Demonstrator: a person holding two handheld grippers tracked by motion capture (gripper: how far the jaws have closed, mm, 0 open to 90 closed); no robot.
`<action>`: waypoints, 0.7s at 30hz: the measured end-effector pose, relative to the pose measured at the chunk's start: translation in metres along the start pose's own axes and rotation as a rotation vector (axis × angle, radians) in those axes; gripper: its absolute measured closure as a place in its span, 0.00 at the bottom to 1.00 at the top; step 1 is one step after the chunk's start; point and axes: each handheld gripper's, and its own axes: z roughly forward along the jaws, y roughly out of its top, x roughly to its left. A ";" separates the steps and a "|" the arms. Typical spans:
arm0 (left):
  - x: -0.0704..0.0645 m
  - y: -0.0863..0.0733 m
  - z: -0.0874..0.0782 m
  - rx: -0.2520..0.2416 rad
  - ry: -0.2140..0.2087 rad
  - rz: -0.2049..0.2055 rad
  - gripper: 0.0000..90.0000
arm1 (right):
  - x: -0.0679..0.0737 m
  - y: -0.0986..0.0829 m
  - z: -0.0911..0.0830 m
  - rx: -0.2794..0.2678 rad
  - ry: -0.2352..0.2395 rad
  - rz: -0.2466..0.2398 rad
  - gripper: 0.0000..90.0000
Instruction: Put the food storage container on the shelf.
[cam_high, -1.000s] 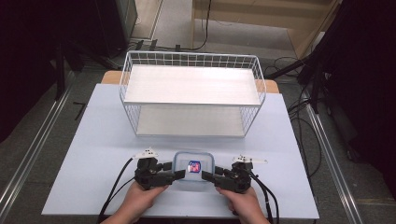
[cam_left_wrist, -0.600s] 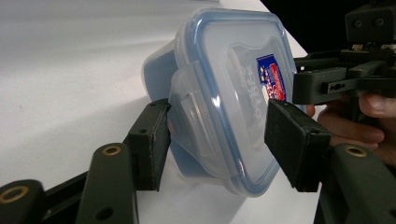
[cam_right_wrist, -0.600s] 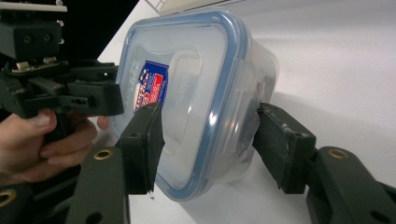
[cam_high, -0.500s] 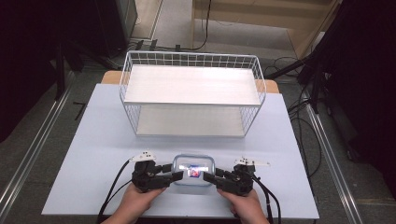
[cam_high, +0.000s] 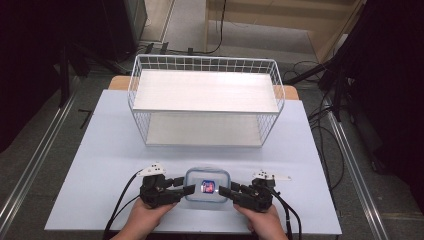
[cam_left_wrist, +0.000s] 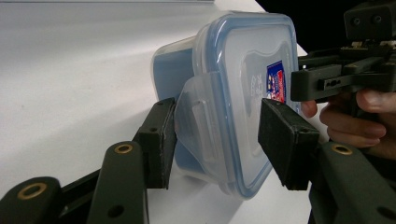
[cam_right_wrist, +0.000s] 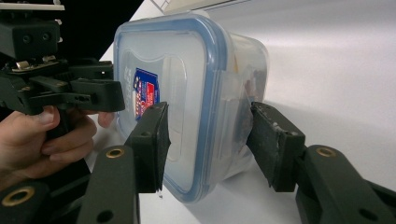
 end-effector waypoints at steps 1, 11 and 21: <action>0.000 0.000 -0.001 -0.001 -0.001 -0.006 0.54 | 0.000 0.000 0.000 -0.001 -0.001 -0.006 0.56; -0.004 -0.001 -0.002 -0.015 0.014 0.015 0.56 | 0.000 -0.001 -0.002 -0.009 0.005 -0.016 0.57; -0.007 -0.002 -0.002 -0.023 0.037 0.049 0.56 | 0.004 -0.001 -0.002 -0.017 -0.011 -0.052 0.57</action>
